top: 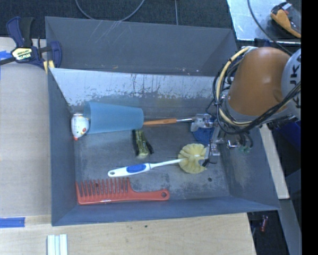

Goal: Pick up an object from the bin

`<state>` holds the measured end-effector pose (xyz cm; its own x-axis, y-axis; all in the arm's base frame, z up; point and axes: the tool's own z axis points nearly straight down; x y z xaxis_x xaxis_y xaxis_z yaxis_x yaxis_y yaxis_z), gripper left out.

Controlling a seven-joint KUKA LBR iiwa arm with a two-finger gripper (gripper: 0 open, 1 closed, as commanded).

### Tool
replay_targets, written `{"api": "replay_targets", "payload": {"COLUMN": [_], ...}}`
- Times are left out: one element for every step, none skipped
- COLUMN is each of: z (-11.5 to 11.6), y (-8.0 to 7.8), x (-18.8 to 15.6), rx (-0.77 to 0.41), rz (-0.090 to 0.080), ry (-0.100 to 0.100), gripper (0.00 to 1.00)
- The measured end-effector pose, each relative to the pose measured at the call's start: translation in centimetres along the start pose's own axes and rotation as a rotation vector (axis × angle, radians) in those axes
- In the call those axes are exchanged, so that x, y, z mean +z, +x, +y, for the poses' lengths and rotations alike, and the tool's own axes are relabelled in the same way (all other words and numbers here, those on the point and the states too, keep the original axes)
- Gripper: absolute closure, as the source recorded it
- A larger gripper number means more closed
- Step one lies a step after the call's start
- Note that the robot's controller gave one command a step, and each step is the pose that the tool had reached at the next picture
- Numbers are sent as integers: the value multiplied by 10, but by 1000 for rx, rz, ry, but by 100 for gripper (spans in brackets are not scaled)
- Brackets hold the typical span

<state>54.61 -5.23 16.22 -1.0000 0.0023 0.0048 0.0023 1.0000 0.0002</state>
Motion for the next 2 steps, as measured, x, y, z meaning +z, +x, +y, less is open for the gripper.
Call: {"api": "replay_targets", "payload": {"z": [0, -41], "y": [-2, -22], "x": [-5, 93], "rx": [-2, 158], "rz": [-9, -3], "ry": [1, 0], "gripper": [0, 0]}}
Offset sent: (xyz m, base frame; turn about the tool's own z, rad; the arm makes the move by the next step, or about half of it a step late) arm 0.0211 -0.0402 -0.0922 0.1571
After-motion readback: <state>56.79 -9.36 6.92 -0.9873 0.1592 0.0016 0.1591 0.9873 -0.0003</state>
